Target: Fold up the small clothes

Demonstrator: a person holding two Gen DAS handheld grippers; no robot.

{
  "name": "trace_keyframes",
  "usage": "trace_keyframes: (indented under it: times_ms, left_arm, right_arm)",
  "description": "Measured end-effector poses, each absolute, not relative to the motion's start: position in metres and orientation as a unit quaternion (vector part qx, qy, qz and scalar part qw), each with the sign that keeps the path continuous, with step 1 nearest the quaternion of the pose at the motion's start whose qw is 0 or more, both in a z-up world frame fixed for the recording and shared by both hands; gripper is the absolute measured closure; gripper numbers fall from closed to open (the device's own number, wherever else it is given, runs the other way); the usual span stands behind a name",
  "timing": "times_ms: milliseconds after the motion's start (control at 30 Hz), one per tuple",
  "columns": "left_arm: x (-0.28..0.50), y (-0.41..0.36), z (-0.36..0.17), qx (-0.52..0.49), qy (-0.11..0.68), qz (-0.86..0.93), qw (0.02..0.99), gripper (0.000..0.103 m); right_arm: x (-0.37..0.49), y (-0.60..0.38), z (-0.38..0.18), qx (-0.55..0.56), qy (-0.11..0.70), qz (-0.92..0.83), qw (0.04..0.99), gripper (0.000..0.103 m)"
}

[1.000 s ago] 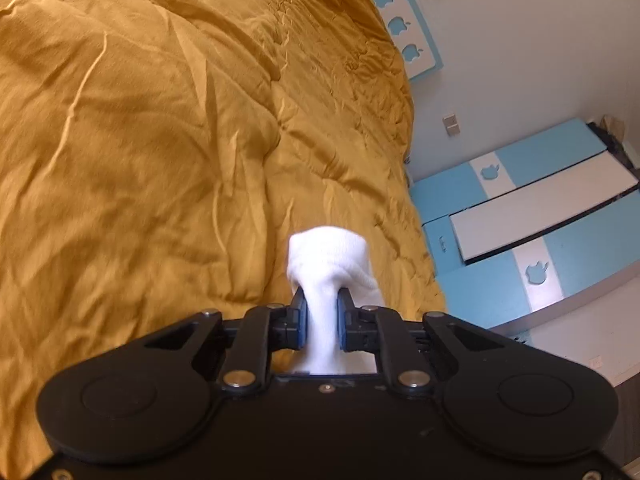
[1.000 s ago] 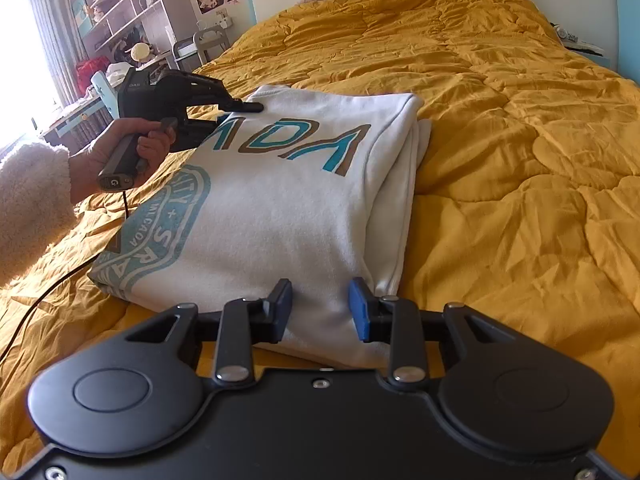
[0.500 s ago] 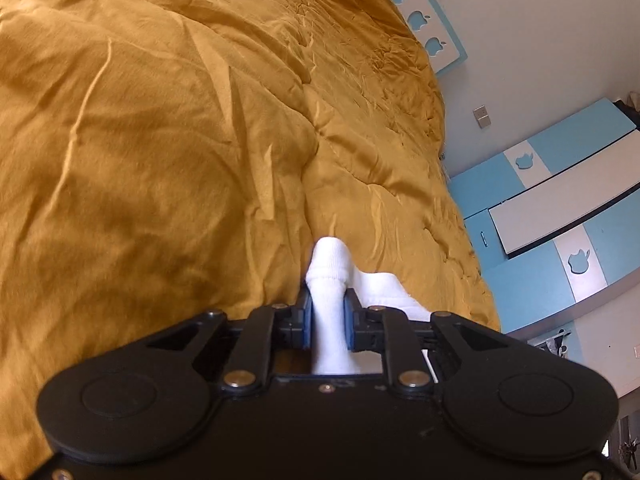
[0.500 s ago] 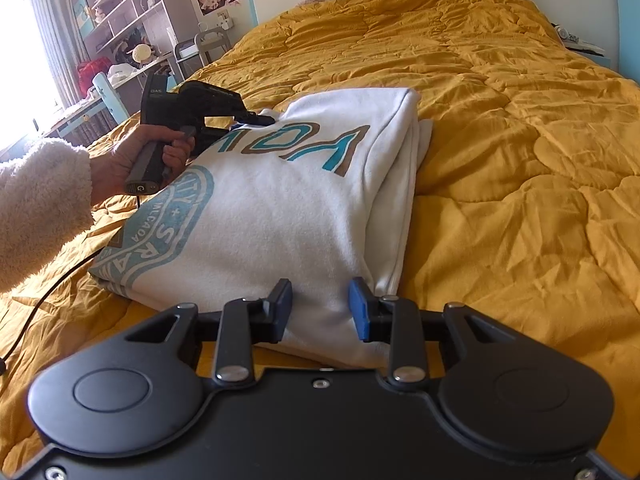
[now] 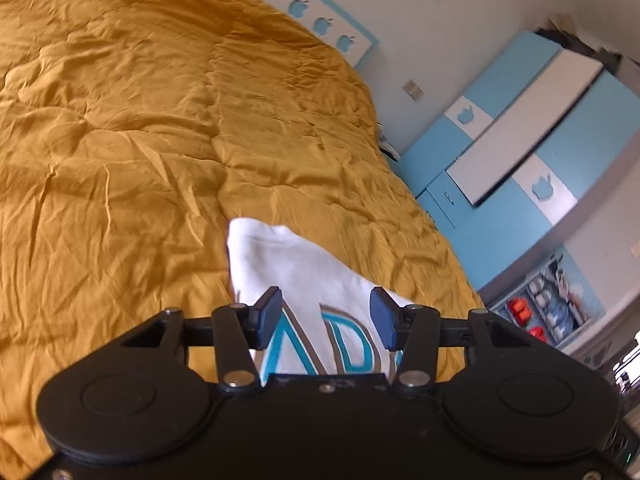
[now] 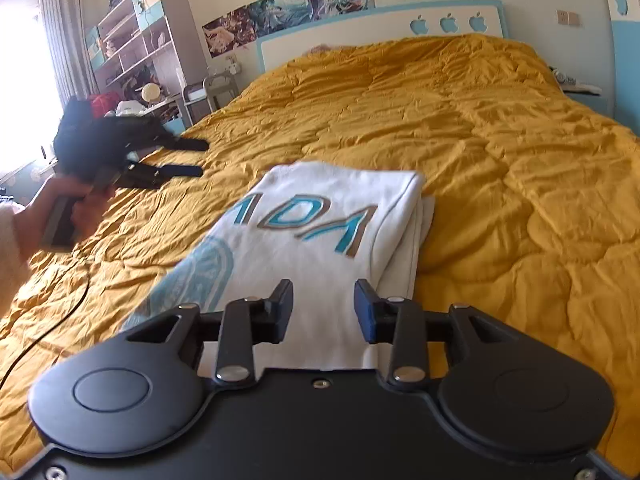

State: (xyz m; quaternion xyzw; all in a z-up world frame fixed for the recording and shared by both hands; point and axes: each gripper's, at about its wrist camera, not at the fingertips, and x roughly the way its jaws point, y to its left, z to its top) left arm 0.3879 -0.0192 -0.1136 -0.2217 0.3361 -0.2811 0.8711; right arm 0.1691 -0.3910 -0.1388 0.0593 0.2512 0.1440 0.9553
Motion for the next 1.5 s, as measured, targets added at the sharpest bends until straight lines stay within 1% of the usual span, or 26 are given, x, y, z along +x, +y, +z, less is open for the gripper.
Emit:
trace_keyframes:
  times_ms: [133, 200, 267, 367, 467, 667, 767, 867, 967, 1100, 1233, 1333, 1467, 1500]
  left_arm:
    - [0.312, -0.052, -0.124, -0.142, 0.351, -0.275, 0.884, 0.051]
    - [0.283, -0.066, -0.134, -0.114, 0.362, -0.267, 0.886, 0.051]
    - [0.263, -0.074, -0.146, -0.104, 0.368, -0.269, 0.884, 0.051]
    - [0.253, -0.084, -0.163, -0.069, 0.367, -0.254, 0.892, 0.05]
    - [0.256, -0.088, -0.176, -0.072, 0.379, -0.245, 0.889, 0.049]
    - [0.257, -0.097, -0.175, -0.047, 0.381, -0.233, 0.893, 0.049]
    - [0.253, -0.097, -0.161, -0.048, 0.377, -0.219, 0.899, 0.049]
    - [0.24, -0.093, -0.145, -0.07, 0.37, -0.218, 0.9, 0.049]
    - [0.221, -0.09, -0.136, -0.091, 0.366, -0.233, 0.896, 0.048]
    - [0.204, -0.093, -0.142, -0.098, 0.375, -0.233, 0.892, 0.048]
    - [0.204, -0.095, -0.159, -0.102, 0.407, -0.22, 0.881, 0.048]
    - [0.206, -0.093, -0.17, -0.102, 0.418, -0.216, 0.877, 0.048]
    - [0.207, -0.089, -0.169, -0.114, 0.419, -0.221, 0.873, 0.048]
    - [0.207, -0.084, -0.163, -0.123, 0.411, -0.229, 0.874, 0.048]
  right_arm:
    - [0.211, -0.381, -0.13, 0.035, 0.245, 0.141, 0.958, 0.066]
    - [0.229, -0.371, -0.132, 0.017, 0.263, 0.146, 0.954, 0.071]
    - [0.24, -0.362, -0.137, 0.003, 0.286, 0.147, 0.947, 0.072]
    - [0.247, -0.356, -0.149, -0.017, 0.313, 0.13, 0.941, 0.072]
    - [0.254, -0.365, -0.165, -0.005, 0.332, 0.118, 0.936, 0.076]
    - [0.256, -0.368, -0.165, 0.012, 0.341, 0.115, 0.933, 0.076]
    - [0.242, -0.365, -0.146, 0.03, 0.328, 0.103, 0.939, 0.075]
    - [0.21, -0.362, -0.125, 0.037, 0.302, 0.121, 0.945, 0.075]
    - [0.177, -0.357, -0.119, 0.03, 0.293, 0.131, 0.947, 0.075]
    - [0.152, -0.351, -0.134, 0.021, 0.316, 0.138, 0.938, 0.074]
    - [0.152, -0.354, -0.156, 0.023, 0.345, 0.124, 0.93, 0.074]
    - [0.153, -0.36, -0.17, 0.018, 0.358, 0.113, 0.927, 0.074]
    - [0.154, -0.368, -0.169, 0.045, 0.359, 0.123, 0.924, 0.074]
    - [0.154, -0.372, -0.164, 0.056, 0.354, 0.131, 0.924, 0.072]
